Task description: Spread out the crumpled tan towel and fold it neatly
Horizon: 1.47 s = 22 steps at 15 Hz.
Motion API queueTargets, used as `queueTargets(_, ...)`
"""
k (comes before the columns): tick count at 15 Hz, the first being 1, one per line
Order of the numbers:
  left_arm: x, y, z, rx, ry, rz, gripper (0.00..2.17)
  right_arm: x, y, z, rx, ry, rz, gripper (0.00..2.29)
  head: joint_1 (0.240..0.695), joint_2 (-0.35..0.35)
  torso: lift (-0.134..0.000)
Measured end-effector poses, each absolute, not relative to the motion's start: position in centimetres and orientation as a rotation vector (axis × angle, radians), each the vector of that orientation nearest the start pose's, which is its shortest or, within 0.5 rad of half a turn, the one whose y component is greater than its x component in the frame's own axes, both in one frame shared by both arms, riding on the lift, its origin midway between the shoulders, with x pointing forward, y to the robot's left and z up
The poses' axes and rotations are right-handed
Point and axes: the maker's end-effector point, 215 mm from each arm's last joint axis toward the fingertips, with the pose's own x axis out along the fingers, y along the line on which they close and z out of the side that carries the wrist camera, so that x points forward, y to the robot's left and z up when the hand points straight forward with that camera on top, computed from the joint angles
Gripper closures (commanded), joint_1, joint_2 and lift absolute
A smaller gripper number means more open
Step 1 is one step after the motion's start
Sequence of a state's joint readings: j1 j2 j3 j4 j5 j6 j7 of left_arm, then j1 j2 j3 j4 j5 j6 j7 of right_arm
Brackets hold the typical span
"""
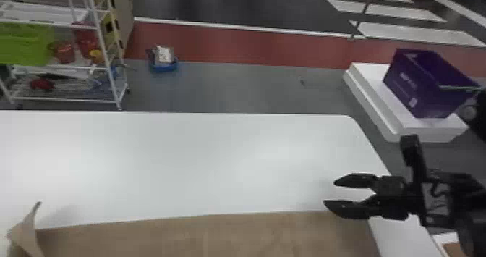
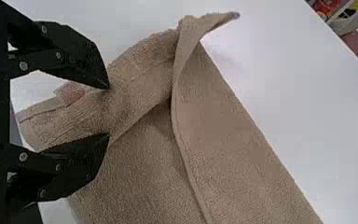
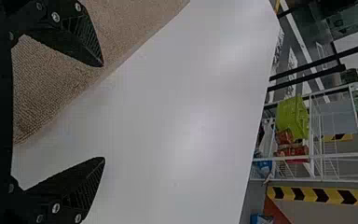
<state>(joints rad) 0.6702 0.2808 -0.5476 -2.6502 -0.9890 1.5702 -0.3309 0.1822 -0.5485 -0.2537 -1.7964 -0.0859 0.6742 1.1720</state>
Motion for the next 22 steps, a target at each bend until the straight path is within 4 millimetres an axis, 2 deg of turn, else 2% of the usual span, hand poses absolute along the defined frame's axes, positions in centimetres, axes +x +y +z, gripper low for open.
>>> queueTargets(2,22.4,27.7,-41.0,0.574,1.016,0.022,0.03,41.6,-33.1,-41.9,-0.063,0.710,0.835,0.18,0.695,-0.108,-0.122)
queueTargets(4,22.3,29.6,-40.0,0.553,1.012,0.057,0.06,41.6,-33.1,-41.9,-0.063,0.710,0.834,0.18,0.695,-0.077,-0.122)
queueTargets(9,22.1,32.4,-40.4,0.523,1.042,0.104,0.10,41.6,-33.0,-42.0,-0.059,0.711,0.835,0.18,0.695,-0.016,-0.122)
queueTargets(11,21.9,32.5,-41.0,0.518,1.057,0.099,0.15,41.6,-33.1,-42.0,-0.059,0.711,0.834,0.18,0.695,-0.011,-0.122)
queueTargets(17,21.1,30.2,-43.7,0.465,1.117,0.005,0.27,41.8,-33.2,-41.8,-0.064,0.706,0.833,0.18,0.695,-0.056,-0.122)
queueTargets(22,21.3,31.4,-45.4,0.478,1.156,0.026,0.27,41.9,-33.2,-41.7,-0.065,0.702,0.834,0.18,0.695,-0.035,-0.122)
